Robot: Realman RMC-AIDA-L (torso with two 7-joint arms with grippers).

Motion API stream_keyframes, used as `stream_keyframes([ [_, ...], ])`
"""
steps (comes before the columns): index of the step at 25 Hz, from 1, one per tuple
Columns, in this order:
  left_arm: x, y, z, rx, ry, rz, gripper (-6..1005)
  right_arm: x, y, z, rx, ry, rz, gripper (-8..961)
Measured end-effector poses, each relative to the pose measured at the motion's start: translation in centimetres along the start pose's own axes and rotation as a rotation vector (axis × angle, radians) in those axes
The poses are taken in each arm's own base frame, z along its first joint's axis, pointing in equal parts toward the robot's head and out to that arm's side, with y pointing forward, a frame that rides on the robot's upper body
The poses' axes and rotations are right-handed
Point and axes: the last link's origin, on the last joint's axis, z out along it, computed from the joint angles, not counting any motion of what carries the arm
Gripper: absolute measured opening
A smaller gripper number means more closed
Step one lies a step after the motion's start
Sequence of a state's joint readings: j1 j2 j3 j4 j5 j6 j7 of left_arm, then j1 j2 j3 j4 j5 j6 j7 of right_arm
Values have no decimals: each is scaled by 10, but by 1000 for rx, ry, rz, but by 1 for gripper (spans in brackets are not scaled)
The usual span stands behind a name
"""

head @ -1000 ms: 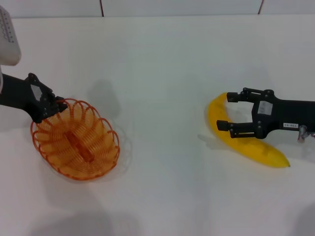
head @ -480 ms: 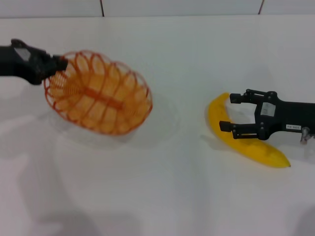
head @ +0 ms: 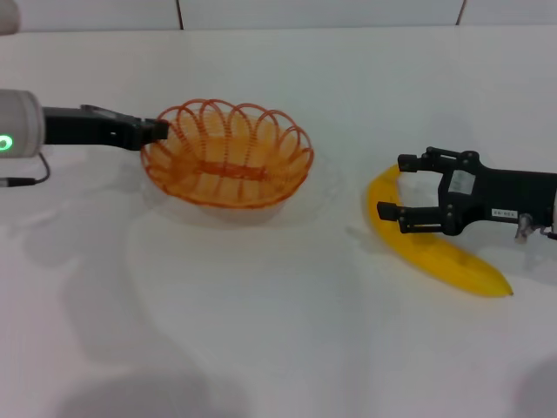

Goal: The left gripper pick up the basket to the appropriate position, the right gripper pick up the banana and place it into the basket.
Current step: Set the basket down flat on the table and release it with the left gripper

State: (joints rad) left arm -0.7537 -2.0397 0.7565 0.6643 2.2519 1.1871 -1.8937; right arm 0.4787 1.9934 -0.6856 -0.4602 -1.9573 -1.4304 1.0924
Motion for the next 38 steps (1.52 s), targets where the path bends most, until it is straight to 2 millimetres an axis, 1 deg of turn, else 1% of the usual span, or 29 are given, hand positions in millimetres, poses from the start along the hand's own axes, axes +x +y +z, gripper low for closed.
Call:
stream_keyframes([
  [2, 0, 2, 10, -3, -3, -24, 52, -2, 0, 1, 1, -6, -1, 841],
  [3, 1, 6, 18, -10, -11, -38, 52, -3, -1, 2, 2, -10, -1, 840],
  [7, 3, 9, 26, -14, -18, -50, 51, -7, -2, 4, 6, -26, -2, 838],
  [11, 7, 12, 29, -19, -30, -44, 52, -9, -3, 5, 9, -37, -3, 837],
  [17, 5, 15, 40, -8, -64, -38, 52, -13, -3, 10, 2, -44, -8, 834],
  [21, 4, 15, 49, 32, -91, -30, 52, -14, -2, 12, 0, -46, -10, 832],
  [32, 11, 15, 52, 45, -77, -44, 53, -15, -4, 14, 6, -44, -13, 827],
  [38, 11, 15, 52, 49, -76, -56, 52, -15, -3, 15, 3, -46, -11, 825],
])
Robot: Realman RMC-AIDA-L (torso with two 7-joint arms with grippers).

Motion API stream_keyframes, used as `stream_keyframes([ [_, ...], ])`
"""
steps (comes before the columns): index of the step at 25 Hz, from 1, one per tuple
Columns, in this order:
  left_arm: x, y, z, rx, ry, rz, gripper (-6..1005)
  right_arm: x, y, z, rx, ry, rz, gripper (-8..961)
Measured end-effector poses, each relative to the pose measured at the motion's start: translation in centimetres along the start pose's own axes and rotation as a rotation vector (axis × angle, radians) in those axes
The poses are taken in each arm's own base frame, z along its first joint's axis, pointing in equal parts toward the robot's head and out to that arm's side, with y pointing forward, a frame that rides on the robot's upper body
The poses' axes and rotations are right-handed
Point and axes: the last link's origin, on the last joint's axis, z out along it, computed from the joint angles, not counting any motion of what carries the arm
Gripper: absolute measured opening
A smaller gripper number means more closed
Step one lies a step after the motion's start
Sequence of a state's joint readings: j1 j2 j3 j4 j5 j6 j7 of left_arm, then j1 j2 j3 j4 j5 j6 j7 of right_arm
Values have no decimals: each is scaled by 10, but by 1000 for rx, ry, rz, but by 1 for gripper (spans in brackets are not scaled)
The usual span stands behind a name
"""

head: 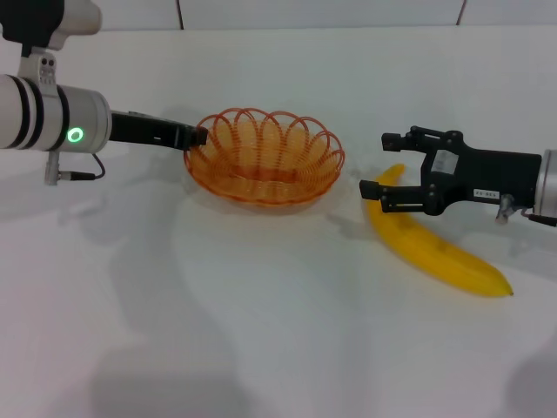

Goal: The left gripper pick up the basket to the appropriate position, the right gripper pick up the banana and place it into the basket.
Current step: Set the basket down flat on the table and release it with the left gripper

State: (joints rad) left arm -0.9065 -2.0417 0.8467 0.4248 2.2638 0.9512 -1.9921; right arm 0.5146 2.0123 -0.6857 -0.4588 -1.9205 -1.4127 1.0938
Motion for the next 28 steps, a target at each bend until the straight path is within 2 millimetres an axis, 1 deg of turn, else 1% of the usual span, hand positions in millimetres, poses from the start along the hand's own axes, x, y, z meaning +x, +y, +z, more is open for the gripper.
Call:
stream_keyframes([
  [5, -1, -1, 1, 8, -4, -10, 46, 0, 0, 0, -1, 0, 0, 822],
  [14, -1, 0, 2, 6, -1, -12, 88, -1, 0, -1, 7, -11, 5, 818],
  [18, 2, -2, -1, 13, 15, -9, 107, 1, 0, -2, 11, -9, 9, 817],
  [21, 6, -3, -5, 16, 22, 11, 215, 5, -2, -10, 33, -12, 22, 815],
  [23, 9, -5, -11, 13, 26, 49, 287, 7, -3, -15, 50, -19, 33, 814],
  [26, 6, -5, -34, -24, 62, 137, 409, 10, -5, -23, 77, -31, 48, 813],
  [28, -11, -4, -57, -69, 123, 193, 495, 11, -6, -26, 87, -36, 54, 812],
])
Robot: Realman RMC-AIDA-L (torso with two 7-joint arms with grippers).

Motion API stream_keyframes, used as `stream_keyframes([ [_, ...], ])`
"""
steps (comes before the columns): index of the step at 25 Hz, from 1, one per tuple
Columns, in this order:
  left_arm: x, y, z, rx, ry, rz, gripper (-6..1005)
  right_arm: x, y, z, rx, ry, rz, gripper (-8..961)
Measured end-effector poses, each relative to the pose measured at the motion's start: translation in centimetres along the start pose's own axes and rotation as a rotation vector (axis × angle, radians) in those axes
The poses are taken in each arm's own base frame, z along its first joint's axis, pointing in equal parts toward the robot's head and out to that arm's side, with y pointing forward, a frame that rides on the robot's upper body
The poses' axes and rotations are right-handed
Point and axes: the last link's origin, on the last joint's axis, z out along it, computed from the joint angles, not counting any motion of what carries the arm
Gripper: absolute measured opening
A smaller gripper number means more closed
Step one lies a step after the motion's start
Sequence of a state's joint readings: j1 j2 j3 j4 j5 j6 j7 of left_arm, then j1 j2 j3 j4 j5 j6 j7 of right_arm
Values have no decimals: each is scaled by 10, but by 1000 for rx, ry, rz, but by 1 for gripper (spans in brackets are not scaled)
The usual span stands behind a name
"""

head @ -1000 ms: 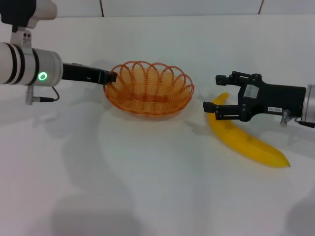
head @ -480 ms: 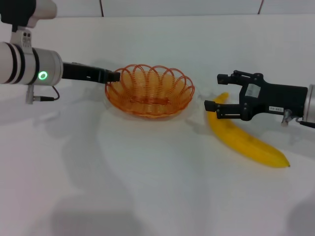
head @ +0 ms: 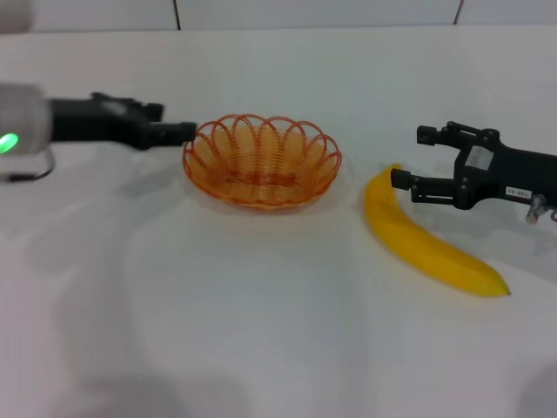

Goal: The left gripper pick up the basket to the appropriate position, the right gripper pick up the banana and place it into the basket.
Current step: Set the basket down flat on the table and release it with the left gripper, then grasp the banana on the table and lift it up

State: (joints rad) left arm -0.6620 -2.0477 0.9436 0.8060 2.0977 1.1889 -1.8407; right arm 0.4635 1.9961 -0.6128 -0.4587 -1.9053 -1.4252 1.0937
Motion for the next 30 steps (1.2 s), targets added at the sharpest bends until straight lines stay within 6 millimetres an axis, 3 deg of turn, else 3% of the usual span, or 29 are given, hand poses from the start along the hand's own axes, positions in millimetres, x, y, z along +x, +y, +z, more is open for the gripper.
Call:
stream_keyframes([
  [4, -47, 10, -41, -9, 120, 83, 655, 3, 1, -5, 13, -6, 13, 810],
  [5, -71, 15, -52, 5, 156, 111, 694, 5, 0, -8, 21, -6, 17, 810],
  [6, -71, 15, -52, 5, 156, 111, 733, 7, 0, -11, 28, -6, 22, 809],
  [7, -90, 18, -59, 18, 176, 128, 772, 9, 0, -14, 31, -6, 25, 809],
  [10, -115, 24, -65, 29, 195, 161, 818, 16, 2, -27, 24, 14, 39, 808],
  [15, -122, 25, -59, 30, 229, 173, 849, 29, 4, -41, -17, 139, 151, 805],
  [24, -128, 21, -55, 56, 265, 156, 849, 25, 12, -7, -129, 276, 155, 801],
  [30, -127, 23, -53, 46, 269, 162, 849, 23, 12, -1, -133, 279, 155, 799],
])
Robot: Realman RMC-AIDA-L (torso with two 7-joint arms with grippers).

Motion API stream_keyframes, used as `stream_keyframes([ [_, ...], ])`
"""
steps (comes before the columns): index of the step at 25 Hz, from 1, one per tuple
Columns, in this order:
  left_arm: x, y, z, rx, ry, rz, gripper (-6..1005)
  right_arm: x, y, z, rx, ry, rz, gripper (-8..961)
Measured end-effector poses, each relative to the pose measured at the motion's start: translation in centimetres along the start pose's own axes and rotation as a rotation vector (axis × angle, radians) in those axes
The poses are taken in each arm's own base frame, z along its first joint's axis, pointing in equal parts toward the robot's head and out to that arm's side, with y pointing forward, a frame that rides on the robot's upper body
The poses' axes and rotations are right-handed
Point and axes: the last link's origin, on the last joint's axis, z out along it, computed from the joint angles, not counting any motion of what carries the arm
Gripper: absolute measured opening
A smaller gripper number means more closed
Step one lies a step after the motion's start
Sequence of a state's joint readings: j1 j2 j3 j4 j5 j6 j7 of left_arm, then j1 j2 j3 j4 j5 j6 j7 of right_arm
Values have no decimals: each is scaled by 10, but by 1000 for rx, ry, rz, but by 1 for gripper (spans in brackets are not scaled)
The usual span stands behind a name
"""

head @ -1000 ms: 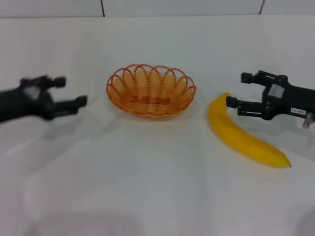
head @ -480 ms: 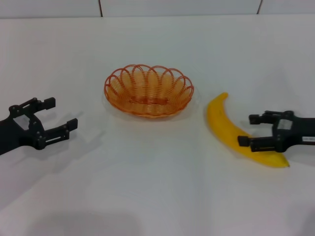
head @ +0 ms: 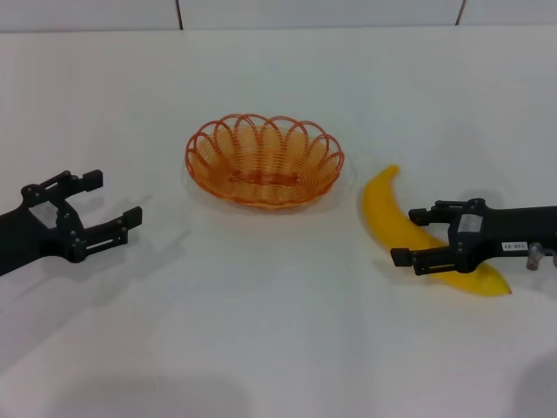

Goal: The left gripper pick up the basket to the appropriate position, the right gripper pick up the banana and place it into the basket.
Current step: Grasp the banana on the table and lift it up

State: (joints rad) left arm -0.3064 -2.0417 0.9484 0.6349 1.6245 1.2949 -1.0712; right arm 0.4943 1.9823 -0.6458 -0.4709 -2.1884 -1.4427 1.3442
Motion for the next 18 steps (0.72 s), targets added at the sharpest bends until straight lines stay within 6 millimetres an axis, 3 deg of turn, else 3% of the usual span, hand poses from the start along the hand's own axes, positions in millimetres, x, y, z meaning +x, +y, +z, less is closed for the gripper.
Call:
stream_keyframes([
  [18, -1, 1, -2, 4, 8, -2, 849, 5, -5, 1, 35, 45, 65, 791],
])
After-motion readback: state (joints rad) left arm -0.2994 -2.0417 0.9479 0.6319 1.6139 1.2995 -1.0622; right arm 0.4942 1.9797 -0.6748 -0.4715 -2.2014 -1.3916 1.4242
